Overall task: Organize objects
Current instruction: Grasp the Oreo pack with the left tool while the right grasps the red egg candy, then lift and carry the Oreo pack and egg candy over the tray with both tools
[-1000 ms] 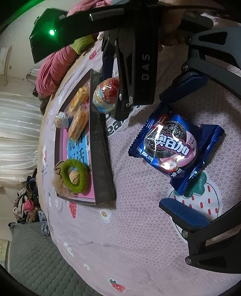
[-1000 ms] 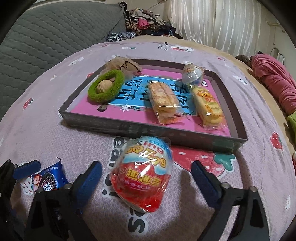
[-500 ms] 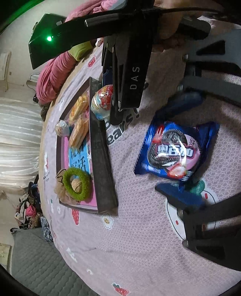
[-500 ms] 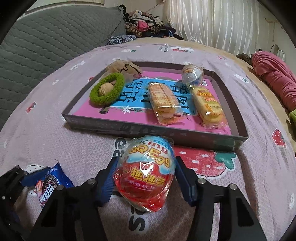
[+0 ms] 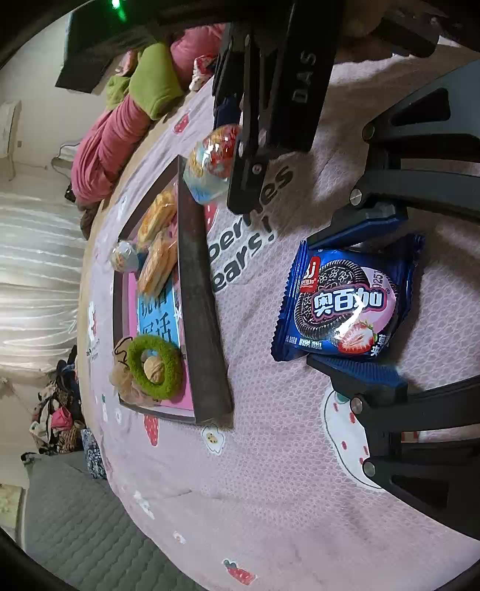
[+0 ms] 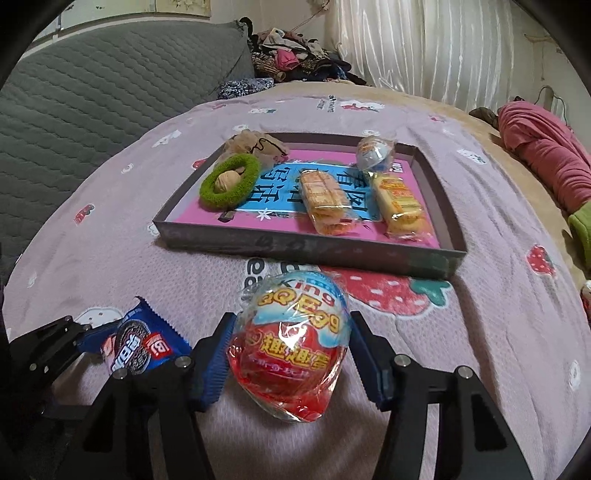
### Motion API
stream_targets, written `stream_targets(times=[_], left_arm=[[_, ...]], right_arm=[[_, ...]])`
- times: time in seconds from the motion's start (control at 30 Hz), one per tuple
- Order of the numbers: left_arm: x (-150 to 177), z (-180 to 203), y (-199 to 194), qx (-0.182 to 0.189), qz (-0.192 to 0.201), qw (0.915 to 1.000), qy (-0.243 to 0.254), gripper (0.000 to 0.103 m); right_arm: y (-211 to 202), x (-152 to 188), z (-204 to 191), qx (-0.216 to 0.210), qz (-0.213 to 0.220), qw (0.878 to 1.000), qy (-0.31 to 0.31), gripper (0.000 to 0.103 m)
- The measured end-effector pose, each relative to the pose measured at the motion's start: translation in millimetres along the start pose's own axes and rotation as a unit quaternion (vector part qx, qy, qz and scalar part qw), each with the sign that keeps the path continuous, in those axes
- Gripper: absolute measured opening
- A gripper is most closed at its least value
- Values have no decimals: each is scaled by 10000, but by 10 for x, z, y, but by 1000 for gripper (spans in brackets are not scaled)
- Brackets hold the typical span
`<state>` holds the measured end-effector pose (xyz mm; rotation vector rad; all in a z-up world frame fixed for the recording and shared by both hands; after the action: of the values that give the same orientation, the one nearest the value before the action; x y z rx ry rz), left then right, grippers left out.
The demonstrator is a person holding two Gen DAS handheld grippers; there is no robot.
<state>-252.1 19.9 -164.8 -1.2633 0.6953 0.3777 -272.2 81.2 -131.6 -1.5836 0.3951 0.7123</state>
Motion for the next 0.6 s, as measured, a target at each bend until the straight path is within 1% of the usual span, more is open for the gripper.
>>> stream_targets(times=[0.07, 0.23, 0.3, 0.33, 0.43, 0.6], left_arm=[[17, 10, -43, -66, -47, 10000, -18, 57], [-7, 46, -257, -132, 119, 9998, -108, 57], [0, 58, -370, -258, 152, 9995, -85, 56], [4, 67, -438, -293, 192, 9993, -92, 56], [50, 142, -661, -89, 252, 9992, -314, 56], [160, 235, -1023, -227, 425, 9984, -287, 56]], right_arm=[[-92, 47, -3, 14, 34, 10000, -21, 60], [-335, 158, 1, 44, 108, 9999, -32, 60], [-454, 187, 7, -10, 151, 9999, 11, 60], [-533, 197, 18, -4, 208, 9998, 41, 60], [-792, 211, 30, -29, 422, 9990, 130, 60], [-1205, 241, -10, 1, 718, 9974, 110, 60]])
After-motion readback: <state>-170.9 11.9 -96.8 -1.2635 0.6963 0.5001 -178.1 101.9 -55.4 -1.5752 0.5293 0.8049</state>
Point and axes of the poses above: each gripper's, at about its wrist camera, not at the fingertips, and y roughly the way its jaws point, z to its right, x to its underside, the point moved 9 cm from there along y, roughly the way its jaws point, and after that the axes turned 3 degrees about -y, right-handed, at the moved point
